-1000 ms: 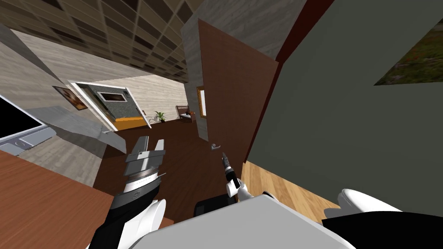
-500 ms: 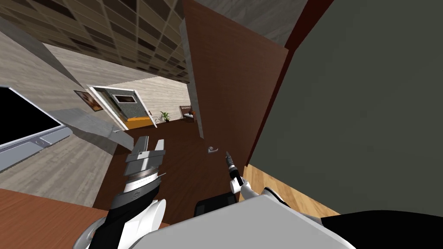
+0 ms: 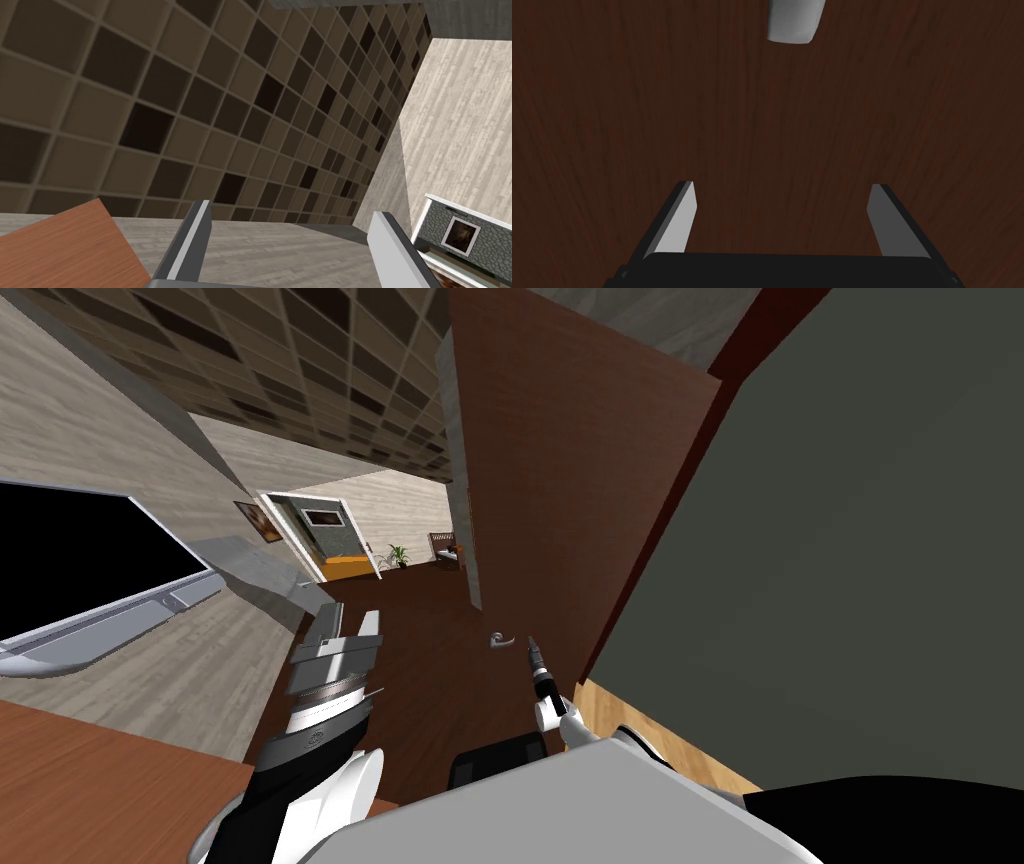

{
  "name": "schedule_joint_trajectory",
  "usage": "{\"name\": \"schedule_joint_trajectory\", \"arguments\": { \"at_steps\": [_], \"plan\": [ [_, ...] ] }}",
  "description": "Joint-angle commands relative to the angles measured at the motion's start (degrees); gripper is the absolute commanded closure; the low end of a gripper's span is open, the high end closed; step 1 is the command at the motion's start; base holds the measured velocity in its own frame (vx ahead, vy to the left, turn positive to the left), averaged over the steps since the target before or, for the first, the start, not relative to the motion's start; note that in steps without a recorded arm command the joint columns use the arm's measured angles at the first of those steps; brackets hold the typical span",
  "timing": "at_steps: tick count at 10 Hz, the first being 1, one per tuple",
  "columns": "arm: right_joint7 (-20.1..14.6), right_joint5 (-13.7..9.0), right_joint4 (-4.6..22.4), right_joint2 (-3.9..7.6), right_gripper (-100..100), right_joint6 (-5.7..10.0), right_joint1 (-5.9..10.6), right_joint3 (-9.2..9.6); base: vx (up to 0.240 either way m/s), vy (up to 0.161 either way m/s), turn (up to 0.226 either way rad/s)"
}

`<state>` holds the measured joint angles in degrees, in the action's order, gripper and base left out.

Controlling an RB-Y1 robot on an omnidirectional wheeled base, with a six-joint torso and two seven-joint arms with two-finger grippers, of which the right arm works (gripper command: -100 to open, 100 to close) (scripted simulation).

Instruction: Push the door open

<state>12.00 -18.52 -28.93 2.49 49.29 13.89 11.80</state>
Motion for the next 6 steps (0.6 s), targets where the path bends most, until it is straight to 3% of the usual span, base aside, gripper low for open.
{"name": "schedule_joint_trajectory", "arguments": {
  "at_steps": [1, 5, 6],
  "plan": [
    [1.11, -0.82, -0.72, -0.99, -100, -0.29, -0.27, -1.15, 0.121, 0.126, 0.164],
    [2.45, -2.22, -0.49, -5.29, -100, 0.0, -0.05, -3.08, 0.08, 0.161, 0.144],
    [2.06, -2.09, 0.36, -4.53, -100, 0.24, 0.48, -2.88, 0.003, 0.088, 0.007]
  ]
}}
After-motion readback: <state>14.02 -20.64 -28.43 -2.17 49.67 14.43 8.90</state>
